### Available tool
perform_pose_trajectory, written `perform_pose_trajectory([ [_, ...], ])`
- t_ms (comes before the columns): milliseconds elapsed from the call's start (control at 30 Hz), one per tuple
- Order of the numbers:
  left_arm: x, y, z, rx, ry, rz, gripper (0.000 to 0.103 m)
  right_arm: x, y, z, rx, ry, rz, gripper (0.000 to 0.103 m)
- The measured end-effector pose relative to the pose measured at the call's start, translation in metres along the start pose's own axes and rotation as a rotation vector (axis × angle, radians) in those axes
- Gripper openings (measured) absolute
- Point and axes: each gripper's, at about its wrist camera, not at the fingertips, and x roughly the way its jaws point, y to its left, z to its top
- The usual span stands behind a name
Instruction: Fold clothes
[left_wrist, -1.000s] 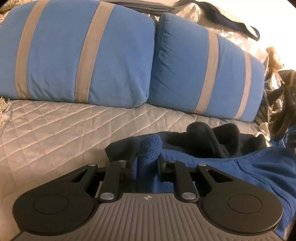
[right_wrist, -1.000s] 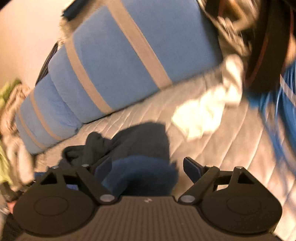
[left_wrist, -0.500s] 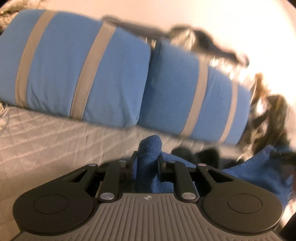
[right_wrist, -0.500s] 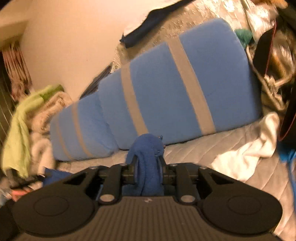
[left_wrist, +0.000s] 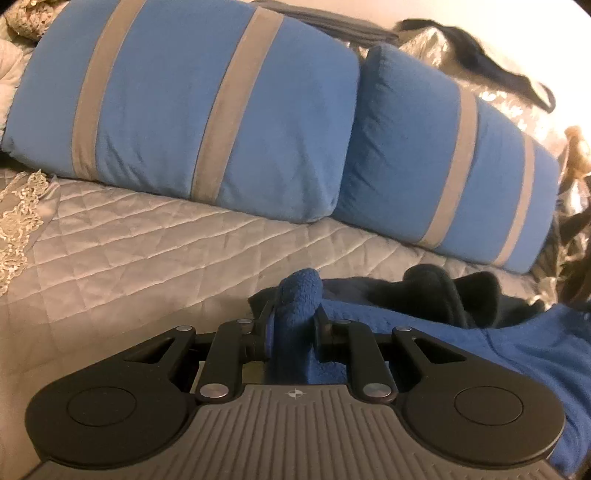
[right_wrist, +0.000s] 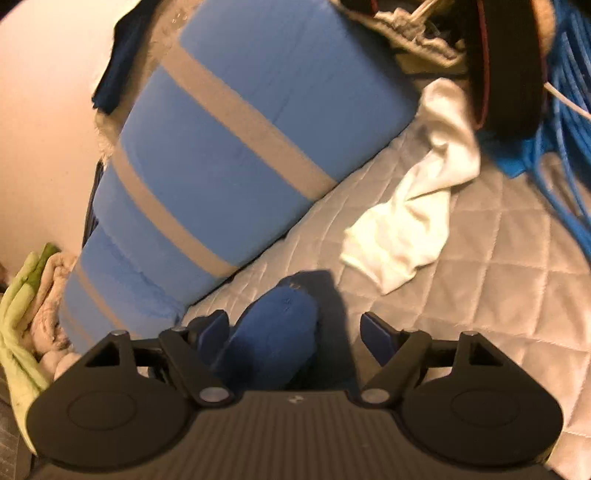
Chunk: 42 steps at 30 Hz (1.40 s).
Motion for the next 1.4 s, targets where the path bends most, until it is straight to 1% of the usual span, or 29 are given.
perform_pose_trajectory([
  [67,0.004,-0.002,-0.001,0.011,0.01,0.03,0.019,0.001,0.001,0.001,0.012,0.007,0.003,0.068],
  [133,0.008,-0.003,-0.002,0.017,0.02,0.049,0.019,0.007,-0.004,0.004,0.06,0.018,0.021,0.064],
  [233,0.011,-0.004,-0.004,0.014,0.026,0.056,0.019,0.021,-0.007,0.009,0.116,0.05,0.045,0.052],
  [267,0.011,-0.004,-0.004,0.014,0.026,0.054,0.019,0.026,-0.007,0.01,0.123,0.062,0.053,0.036],
  [300,0.012,-0.003,-0.005,0.012,0.026,0.05,0.019,0.027,-0.003,0.012,0.099,0.055,0.055,0.024],
  [367,0.013,-0.002,-0.005,0.004,0.03,0.044,0.019,0.026,0.01,0.014,0.023,0.025,0.052,0.02],
  [467,0.012,0.0,-0.006,-0.026,0.027,0.035,0.019,0.012,0.039,0.017,-0.145,-0.075,0.073,0.017],
  [567,0.002,-0.002,-0.003,-0.043,-0.002,0.03,0.019,-0.002,0.058,0.018,-0.233,-0.139,0.074,0.015],
  [633,-0.011,-0.003,0.001,-0.066,-0.036,0.01,0.019,-0.009,0.057,0.02,-0.238,-0.175,0.051,0.001],
  [667,-0.018,-0.003,0.004,-0.081,-0.055,-0.004,0.019,-0.013,0.054,0.022,-0.233,-0.197,0.034,0.001],
  [733,-0.032,0.002,0.009,-0.112,-0.102,-0.035,0.018,-0.023,0.041,0.03,-0.178,-0.218,0.034,0.001],
  [800,-0.042,0.007,0.011,-0.143,-0.143,-0.067,0.018,-0.022,0.027,0.031,-0.132,-0.203,-0.006,0.002],
  [833,-0.044,0.008,0.012,-0.148,-0.156,-0.074,0.018,-0.019,0.022,0.03,-0.12,-0.18,-0.026,0.005],
  [867,-0.042,0.005,0.011,-0.12,-0.15,-0.052,0.018,-0.015,0.018,0.028,-0.111,-0.142,-0.05,0.007],
  [933,-0.032,-0.001,0.004,-0.07,-0.124,0.005,0.019,-0.006,0.013,0.021,-0.097,-0.069,-0.096,0.021],
  [967,-0.025,-0.004,-0.001,-0.051,-0.103,0.036,0.019,-0.005,0.013,0.017,-0.097,-0.043,-0.11,0.031],
  [1000,-0.017,-0.005,-0.004,-0.048,-0.069,0.062,0.019,-0.004,0.014,0.013,-0.1,-0.02,-0.121,0.045],
  [1100,-0.002,-0.006,-0.011,-0.034,-0.012,0.103,0.019,-0.014,0.015,0.0,-0.1,0.022,-0.127,0.063],
  [1200,-0.001,0.0,-0.01,-0.07,-0.015,0.081,0.019,-0.035,0.016,-0.017,-0.086,0.05,-0.114,0.066],
  [1267,-0.002,0.002,-0.01,-0.079,-0.015,0.073,0.02,-0.043,0.016,-0.029,-0.089,0.1,-0.111,0.067],
  [1367,0.0,0.0,-0.012,-0.067,-0.01,0.085,0.02,-0.046,0.017,-0.047,-0.134,0.186,-0.126,0.068],
  [1400,0.0,-0.001,-0.012,-0.064,-0.006,0.09,0.02,-0.048,0.016,-0.053,-0.149,0.201,-0.12,0.066],
])
